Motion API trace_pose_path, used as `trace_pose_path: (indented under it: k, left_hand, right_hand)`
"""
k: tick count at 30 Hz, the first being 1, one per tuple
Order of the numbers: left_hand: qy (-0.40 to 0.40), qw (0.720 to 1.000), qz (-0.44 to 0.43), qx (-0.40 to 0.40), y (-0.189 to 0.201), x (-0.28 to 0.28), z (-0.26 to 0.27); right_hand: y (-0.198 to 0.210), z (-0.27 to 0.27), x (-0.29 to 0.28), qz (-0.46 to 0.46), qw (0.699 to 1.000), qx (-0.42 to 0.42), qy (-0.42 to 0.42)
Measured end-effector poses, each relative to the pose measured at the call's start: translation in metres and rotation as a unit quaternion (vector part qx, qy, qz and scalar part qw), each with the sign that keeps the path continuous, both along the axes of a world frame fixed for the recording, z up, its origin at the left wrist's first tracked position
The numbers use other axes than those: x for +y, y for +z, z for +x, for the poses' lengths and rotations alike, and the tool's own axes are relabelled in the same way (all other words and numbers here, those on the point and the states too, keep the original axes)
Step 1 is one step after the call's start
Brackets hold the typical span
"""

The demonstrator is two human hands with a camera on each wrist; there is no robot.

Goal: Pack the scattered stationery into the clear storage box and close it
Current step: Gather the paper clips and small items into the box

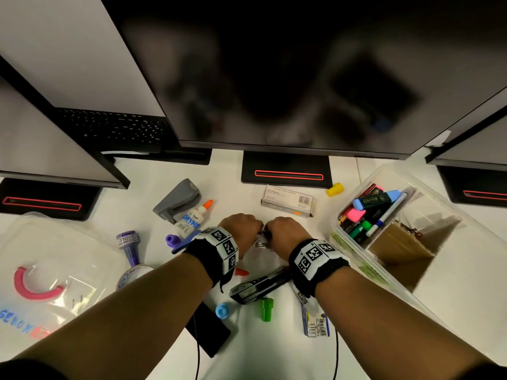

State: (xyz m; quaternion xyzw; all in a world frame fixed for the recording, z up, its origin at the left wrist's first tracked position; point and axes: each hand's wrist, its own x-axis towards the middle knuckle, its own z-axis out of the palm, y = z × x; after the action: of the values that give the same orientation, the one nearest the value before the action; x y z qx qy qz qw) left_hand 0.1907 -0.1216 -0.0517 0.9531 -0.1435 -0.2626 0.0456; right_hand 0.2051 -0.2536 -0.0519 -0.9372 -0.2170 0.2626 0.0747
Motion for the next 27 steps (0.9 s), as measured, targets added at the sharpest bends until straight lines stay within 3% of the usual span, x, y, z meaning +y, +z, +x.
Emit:
trace_pose_path:
  k: [6,14,20,27]
  left_hand:
    - [0.021,0.997,-0.062,-0.045,0.031,0.006,0.008]
    - [0.013,0.984,-0.123,-0.132,0.096,-0.025,0.01]
    - [-0.044,0.97,-0.194,-0.137,0.134,-0.116,0.03]
    - [-0.012,0.953,-0.284,-0.102,0.137,-0.224,0.046]
  right_hand:
    - [0.035,0.004,-0.003,0.047,0.996,-0.043,-0.06]
    - [0.115,0.008,-0.036,0.028,0.992,-0.084,-0.093]
    - [0.175,0.008,-0.122,-0.015,0.981,-0.104,-0.163]
    - [0.205,0.019,-0.206,-0.125,0.965,-0.089,-0.215]
